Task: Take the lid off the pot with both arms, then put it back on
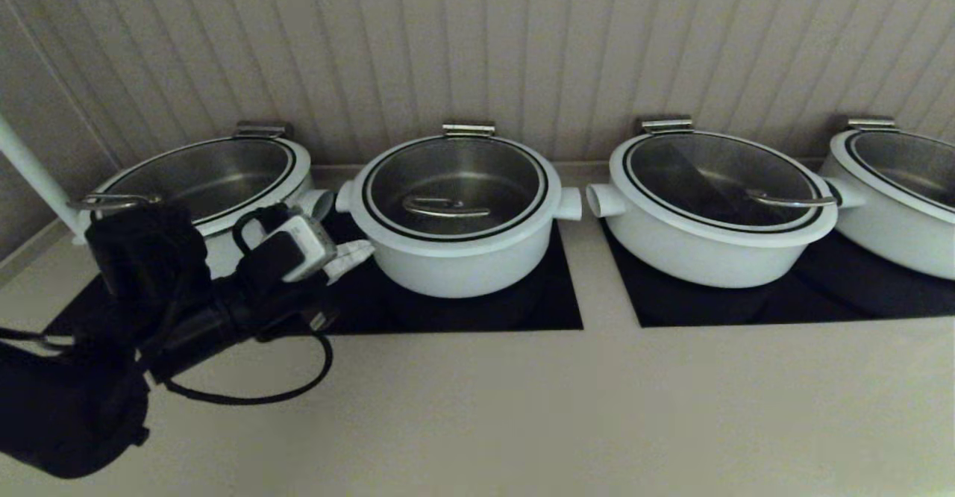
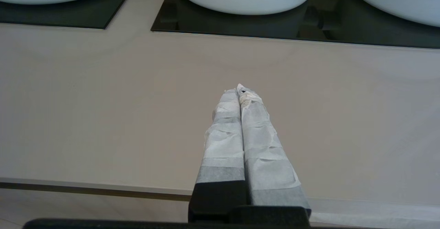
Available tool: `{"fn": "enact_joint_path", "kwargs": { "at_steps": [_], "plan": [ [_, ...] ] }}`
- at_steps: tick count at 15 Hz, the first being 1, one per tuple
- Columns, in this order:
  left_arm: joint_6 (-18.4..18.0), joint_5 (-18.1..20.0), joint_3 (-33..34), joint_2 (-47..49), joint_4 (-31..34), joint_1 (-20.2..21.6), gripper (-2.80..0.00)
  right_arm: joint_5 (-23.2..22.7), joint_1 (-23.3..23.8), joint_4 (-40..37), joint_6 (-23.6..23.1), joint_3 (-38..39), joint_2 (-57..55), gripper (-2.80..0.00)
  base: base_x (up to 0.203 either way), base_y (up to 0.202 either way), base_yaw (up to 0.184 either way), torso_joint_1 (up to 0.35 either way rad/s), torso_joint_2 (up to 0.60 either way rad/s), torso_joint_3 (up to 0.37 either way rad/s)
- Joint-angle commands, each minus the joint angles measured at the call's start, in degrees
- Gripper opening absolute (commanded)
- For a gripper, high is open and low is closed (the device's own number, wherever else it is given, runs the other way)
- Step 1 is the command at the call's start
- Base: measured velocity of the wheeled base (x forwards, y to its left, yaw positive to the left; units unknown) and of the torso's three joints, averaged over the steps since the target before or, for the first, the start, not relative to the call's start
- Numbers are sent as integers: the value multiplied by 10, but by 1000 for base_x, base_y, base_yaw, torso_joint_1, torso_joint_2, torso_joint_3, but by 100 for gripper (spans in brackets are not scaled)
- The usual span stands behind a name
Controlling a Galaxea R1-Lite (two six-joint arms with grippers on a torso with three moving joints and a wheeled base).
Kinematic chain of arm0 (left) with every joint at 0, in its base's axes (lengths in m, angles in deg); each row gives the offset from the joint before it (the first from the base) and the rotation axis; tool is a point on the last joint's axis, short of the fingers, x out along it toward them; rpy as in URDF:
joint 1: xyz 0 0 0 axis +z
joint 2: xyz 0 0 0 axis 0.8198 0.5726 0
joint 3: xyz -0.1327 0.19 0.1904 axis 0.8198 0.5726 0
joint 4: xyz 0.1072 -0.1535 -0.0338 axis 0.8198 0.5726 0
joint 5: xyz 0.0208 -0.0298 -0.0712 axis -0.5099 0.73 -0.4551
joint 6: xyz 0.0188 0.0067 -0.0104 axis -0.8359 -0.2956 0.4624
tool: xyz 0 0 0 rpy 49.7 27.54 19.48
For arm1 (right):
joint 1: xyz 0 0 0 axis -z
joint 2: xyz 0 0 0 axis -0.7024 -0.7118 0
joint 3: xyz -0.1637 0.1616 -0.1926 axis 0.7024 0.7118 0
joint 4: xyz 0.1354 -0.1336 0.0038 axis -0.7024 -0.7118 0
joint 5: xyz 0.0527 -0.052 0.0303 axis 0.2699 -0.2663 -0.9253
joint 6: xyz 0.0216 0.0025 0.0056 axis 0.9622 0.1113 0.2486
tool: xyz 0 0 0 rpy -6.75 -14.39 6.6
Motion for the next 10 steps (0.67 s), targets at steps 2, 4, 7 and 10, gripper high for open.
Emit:
{"fn": "enact_joint_path", "kwargs": {
  "at_steps": [2, 4, 7, 10],
  "plan": [
    [1, -23, 58, -84, -2, 12, -280, 0, 0, 0, 0, 0, -1, -280, 0, 0, 0, 0, 0, 0],
    [6, -49, 83, -124, -1, 31, -280, 0, 0, 0, 0, 0, -1, -280, 0, 0, 0, 0, 0, 0],
    [36, -145, 106, -183, 2, 47, -280, 0, 0, 0, 0, 0, -1, -280, 0, 0, 0, 0, 0, 0],
    [80, -234, 121, -250, 23, 59, -280, 0, 0, 0, 0, 0, -1, -280, 0, 0, 0, 0, 0, 0]
  ]
}}
